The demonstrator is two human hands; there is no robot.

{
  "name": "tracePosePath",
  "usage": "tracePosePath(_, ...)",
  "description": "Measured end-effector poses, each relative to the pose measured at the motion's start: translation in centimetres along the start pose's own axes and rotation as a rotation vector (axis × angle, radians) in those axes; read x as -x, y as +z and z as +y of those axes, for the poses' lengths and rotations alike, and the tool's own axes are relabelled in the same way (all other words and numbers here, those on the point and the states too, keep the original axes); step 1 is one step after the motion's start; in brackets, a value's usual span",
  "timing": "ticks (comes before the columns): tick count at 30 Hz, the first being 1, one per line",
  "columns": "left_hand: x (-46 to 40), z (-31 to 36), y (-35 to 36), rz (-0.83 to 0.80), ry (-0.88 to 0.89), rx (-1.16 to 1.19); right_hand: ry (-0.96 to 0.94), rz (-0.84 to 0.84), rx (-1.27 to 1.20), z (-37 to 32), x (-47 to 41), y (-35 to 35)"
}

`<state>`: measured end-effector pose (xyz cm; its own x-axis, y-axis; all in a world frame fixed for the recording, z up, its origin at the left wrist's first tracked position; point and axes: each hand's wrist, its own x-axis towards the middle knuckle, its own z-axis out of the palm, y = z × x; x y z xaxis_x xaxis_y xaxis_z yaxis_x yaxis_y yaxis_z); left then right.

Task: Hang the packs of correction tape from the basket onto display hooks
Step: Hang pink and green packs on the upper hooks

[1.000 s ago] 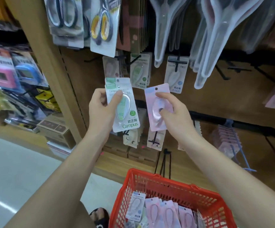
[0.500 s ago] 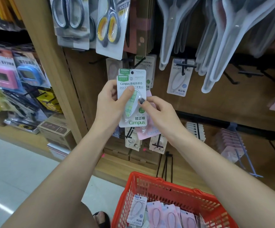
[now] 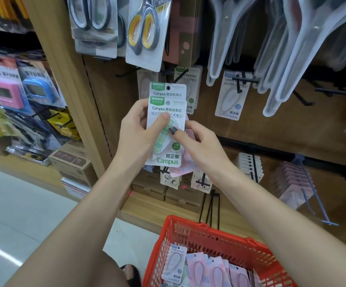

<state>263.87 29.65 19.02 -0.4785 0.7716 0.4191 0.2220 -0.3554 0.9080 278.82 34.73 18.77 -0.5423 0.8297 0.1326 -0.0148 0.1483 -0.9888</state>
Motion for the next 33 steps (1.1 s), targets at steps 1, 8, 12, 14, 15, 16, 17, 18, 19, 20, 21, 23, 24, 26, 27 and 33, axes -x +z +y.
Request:
tracePosePath(1,0.0,0.0,0.0,-0.004,0.001,-0.001,0.008,-0.005,-0.017,-0.1,0.0,0.0)
tracePosePath(8,0.1,-0.4,-0.3,-0.034,0.024,0.036,0.084,-0.016,0.029,1.0,0.6,0.2)
tracePosePath(12,0.3,-0.5,-0.4,-0.05,0.047,0.049,0.086,-0.014,0.075,2.1,1.5,0.6)
tracePosePath(14,0.3,-0.5,-0.4,-0.05,0.047,0.061,0.08,-0.01,0.064,2.3,1.9,0.6)
tracePosePath(15,0.2,-0.4,-0.4,-0.045,0.043,0.072,0.072,-0.008,0.054,2.3,2.0,0.6)
tracePosePath(16,0.1,-0.3,-0.3,-0.034,0.034,0.093,0.064,-0.003,0.042,2.3,2.1,0.5)
tracePosePath(17,0.0,-0.2,-0.2,-0.019,0.02,0.125,0.06,0.005,0.024,2.4,2.2,0.4)
tracePosePath(18,-0.1,-0.1,0.0,-0.003,0.004,0.158,0.06,0.013,0.003,2.6,2.3,0.3)
tracePosePath(19,-0.2,0.1,0.1,0.011,-0.009,0.179,0.061,0.018,-0.026,2.7,2.4,0.3)
tracePosePath(20,-0.3,0.2,0.3,0.022,-0.017,0.18,0.063,0.019,-0.057,2.8,2.6,0.2)
tracePosePath(21,-0.4,0.2,0.4,0.028,-0.02,0.165,0.064,0.018,-0.085,2.9,2.8,0.2)
tracePosePath(23,-0.7,0.2,0.6,0.031,-0.016,0.119,0.056,0.025,-0.106,3.1,3.1,0.0)
tracePosePath(24,-0.8,0.1,0.7,0.034,-0.017,0.1,0.051,0.032,-0.11,3.1,3.3,-0.1)
tracePosePath(26,-1.1,0.1,0.7,0.045,-0.027,0.069,0.051,0.06,-0.122,3.3,3.5,-0.5)
tracePosePath(27,-1.2,0.1,0.7,0.051,-0.026,0.048,0.055,0.084,-0.13,3.5,3.6,-0.8)
tracePosePath(33,-0.7,-0.2,0.6,0.043,-0.036,-0.02,0.074,0.242,-0.14,4.4,3.9,-3.0)
